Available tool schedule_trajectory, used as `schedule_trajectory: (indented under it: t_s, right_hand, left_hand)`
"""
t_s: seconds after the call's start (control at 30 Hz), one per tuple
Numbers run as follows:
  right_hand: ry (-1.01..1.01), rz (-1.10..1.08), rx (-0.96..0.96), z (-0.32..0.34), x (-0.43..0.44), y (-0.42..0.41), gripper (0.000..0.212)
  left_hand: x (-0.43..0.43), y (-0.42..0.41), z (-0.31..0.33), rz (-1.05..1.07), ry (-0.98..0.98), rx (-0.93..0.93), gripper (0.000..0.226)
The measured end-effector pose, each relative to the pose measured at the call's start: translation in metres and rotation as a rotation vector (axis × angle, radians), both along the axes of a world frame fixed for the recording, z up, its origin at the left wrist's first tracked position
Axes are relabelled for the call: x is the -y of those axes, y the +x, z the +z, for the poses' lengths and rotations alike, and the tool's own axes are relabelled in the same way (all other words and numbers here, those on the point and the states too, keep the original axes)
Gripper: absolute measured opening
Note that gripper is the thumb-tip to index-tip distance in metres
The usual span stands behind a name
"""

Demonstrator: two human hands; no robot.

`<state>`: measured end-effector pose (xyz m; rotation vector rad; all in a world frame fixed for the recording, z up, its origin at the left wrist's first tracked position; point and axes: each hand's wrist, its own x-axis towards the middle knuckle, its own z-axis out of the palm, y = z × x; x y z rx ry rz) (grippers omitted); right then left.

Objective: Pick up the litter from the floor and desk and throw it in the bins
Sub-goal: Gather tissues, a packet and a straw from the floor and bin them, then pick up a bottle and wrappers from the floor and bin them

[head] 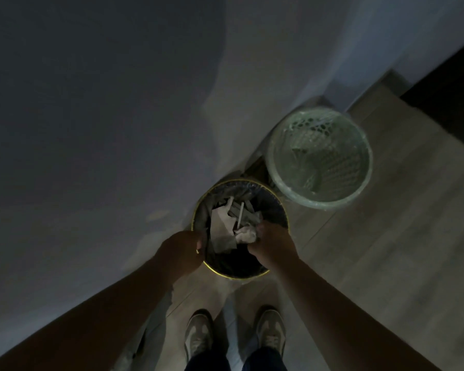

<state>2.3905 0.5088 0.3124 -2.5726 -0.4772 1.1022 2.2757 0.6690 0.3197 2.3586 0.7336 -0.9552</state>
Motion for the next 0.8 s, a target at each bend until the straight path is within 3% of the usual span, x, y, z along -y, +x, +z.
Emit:
schedule_trajectory:
  t_s: [0.17, 0.4, 0.63, 0.8]
  right_hand:
    - [0.004, 0.142, 0.045, 0.087, 0.01, -0.011, 0.036]
    - [-0.018, 0.39, 0.125, 0.271, 0.014, -0.033, 0.035]
    - [0.129, 0.767, 0.32, 0.436, 0.01, -0.057, 0.028]
    - [0.365, 0.953, 0.28, 0.524, -0.001, -0.093, 0.04]
  left_hand:
    - [0.005, -0.009, 0.077, -0.101, 0.035, 0.02, 0.032]
    - [0.03, -0.037, 0.255, -0.128, 0.082, 0.135, 0.041]
    - [0.053, -0.092, 0.429, 0.084, 0.248, 0.198, 0.041]
    - [0.087, -0.148, 0.52, 0.376, 0.38, 0.276, 0.04]
